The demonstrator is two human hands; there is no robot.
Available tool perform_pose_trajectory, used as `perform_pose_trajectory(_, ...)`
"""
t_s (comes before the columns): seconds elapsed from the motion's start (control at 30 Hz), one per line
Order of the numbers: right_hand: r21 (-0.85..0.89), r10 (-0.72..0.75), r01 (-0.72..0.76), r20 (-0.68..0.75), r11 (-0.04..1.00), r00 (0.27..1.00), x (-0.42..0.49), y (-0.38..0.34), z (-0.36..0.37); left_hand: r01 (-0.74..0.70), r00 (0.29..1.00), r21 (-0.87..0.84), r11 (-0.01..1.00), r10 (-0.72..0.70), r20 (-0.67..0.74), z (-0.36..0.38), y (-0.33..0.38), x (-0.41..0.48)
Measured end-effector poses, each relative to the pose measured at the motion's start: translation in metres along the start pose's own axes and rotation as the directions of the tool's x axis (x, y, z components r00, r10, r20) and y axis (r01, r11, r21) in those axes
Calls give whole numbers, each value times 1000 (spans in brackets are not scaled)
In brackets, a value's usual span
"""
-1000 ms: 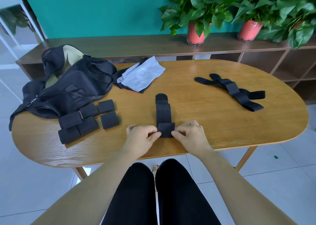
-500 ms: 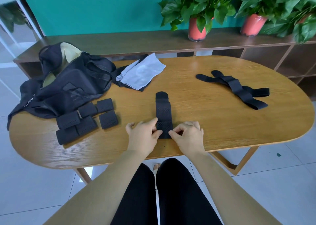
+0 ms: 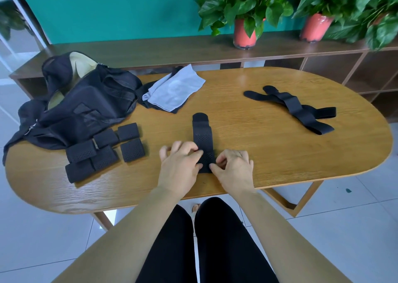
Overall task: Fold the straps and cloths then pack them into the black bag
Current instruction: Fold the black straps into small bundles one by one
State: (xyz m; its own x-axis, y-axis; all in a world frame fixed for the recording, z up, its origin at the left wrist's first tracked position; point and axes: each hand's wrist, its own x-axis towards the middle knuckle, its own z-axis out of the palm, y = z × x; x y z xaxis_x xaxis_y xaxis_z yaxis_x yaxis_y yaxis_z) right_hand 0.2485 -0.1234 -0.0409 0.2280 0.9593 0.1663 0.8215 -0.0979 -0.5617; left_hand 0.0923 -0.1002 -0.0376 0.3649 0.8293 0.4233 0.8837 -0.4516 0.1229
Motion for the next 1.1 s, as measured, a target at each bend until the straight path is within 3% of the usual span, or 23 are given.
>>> perform_pose_trajectory(0.1, -6, -38, 38, -1, 999, 999, -2, 1, -1, -105, 993, -8, 994, 105, 56, 3, -1, -5)
perform_pose_trajectory(0.3, 27, -278, 277, 56, 960, 959, -12, 10, -7, -73, 934, -217, 973, 143, 327, -9, -12, -6)
perform_pose_trajectory(0.5, -125, -483, 496, 118, 859, 867, -21, 14, -20, -55, 942, -315, 948, 154, 297, -19, -12, -13)
perform_pose_trajectory(0.57, -88, -458, 464, 84, 881, 885, -21, 15, -20, 51, 938, -394, 918, 91, 333, -23, -11, -15)
perform_pose_trajectory(0.67, 52, -276, 273, 70, 961, 958, -16, 10, -20, 238, 924, -514, 824, -29, 381, -25, -9, -16)
perform_pose_trajectory(0.87, 112, -78, 81, -29, 990, 997, -8, -8, -5, 331, 940, -495, 803, -235, 247, -9, -5, -7)
perform_pose_trajectory(1.1, 63, -9, 15, -97, 998, 995, -5, -9, 8, 366, 928, -442, 819, -286, 239, -4, -3, 3)
